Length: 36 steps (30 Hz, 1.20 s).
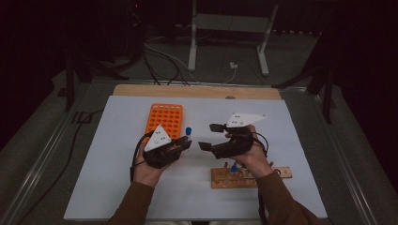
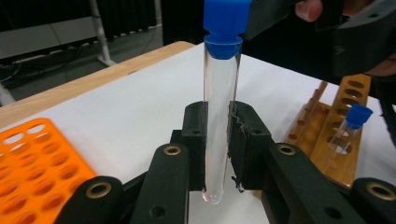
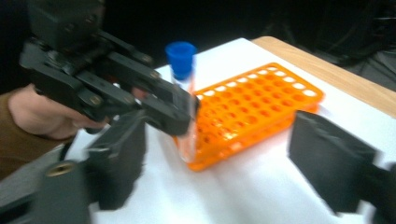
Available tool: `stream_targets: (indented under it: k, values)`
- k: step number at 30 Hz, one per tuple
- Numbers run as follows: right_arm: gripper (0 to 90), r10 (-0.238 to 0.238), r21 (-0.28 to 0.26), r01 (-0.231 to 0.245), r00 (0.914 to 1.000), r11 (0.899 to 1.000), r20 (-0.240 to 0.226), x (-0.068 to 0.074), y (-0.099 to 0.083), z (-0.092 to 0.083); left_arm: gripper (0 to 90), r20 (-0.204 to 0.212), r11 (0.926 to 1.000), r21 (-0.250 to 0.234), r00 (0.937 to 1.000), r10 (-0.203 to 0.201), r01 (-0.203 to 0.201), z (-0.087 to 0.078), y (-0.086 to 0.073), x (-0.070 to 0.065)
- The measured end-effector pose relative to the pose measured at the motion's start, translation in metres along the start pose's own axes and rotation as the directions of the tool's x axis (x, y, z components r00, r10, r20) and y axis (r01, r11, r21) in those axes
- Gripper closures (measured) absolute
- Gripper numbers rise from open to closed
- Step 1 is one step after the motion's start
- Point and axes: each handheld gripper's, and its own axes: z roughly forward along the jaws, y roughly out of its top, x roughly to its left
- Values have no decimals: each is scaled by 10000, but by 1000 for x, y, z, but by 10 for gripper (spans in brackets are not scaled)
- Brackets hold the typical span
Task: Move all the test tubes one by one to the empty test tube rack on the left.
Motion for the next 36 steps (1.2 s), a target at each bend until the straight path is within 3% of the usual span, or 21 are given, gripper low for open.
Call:
stream_targets:
  k: [5, 10, 20, 28, 36]
  values:
    - [93, 159, -88, -154, 9986, 9998, 511, -6, -6, -10, 780, -241, 9998, -98, 9996, -172, 169, -11, -5, 9]
    - [39, 349, -211, -335, 9967, 9992, 735, -12, -12, -21, 780, -467, 9994, -174, 9985, -292, 284, -21, -10, 18]
    - [13, 542, -400, -501, 9925, 9979, 1096, -18, -23, -40, 780, -951, 9980, -455, 9943, -474, 432, -42, -17, 32]
    - [14, 599, -556, -521, 9868, 9971, 1502, -22, -31, -54, 779, -1562, 9960, -592, 9849, -748, 663, -56, -26, 44]
    - [14, 738, -718, -628, 9839, 9954, 1627, -26, -36, -63, 779, -1797, 9947, -608, 9794, -924, 827, -62, -34, 51]
